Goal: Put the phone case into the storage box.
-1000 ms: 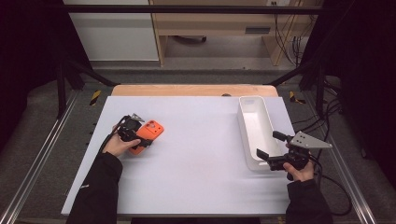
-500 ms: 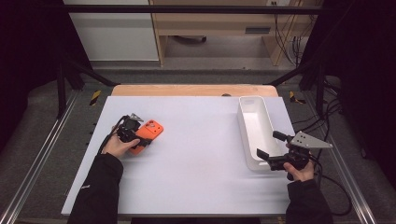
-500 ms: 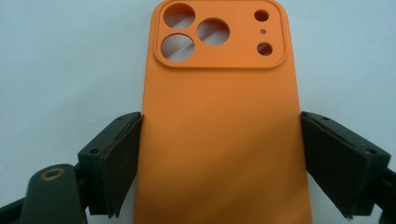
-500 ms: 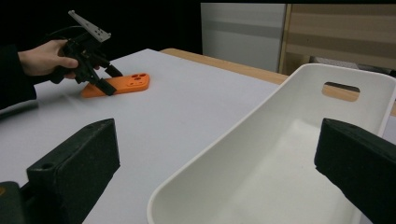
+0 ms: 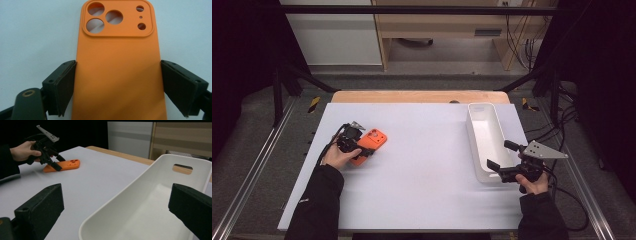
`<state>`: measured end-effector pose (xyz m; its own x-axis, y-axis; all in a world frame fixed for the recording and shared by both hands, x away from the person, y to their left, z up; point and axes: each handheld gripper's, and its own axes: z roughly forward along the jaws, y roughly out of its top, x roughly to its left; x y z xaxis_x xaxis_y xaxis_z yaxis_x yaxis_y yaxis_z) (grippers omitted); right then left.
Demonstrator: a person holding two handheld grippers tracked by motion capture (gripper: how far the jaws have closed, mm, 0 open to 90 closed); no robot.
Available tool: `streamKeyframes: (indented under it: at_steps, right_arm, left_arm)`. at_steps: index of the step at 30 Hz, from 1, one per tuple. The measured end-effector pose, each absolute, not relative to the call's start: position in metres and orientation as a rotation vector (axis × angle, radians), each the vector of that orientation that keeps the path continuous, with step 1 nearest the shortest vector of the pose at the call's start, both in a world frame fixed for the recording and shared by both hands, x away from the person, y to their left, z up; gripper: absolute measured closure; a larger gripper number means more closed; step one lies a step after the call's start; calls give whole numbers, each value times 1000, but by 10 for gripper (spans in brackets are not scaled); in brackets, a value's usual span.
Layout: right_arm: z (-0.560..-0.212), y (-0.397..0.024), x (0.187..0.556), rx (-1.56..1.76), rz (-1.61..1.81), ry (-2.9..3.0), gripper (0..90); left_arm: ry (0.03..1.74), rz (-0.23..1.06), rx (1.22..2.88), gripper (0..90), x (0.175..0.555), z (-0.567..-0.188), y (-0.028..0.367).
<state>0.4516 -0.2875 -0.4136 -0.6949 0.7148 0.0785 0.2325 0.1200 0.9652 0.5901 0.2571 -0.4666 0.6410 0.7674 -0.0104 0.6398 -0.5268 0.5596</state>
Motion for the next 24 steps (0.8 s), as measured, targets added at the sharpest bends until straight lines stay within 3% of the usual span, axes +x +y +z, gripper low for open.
streamKeyframes:
  at_steps: [24]
  right_arm:
    - [-414,-287,451,910,1598,1998,4]
  left_arm:
    - [956,368,2290,156,556,-431,252]
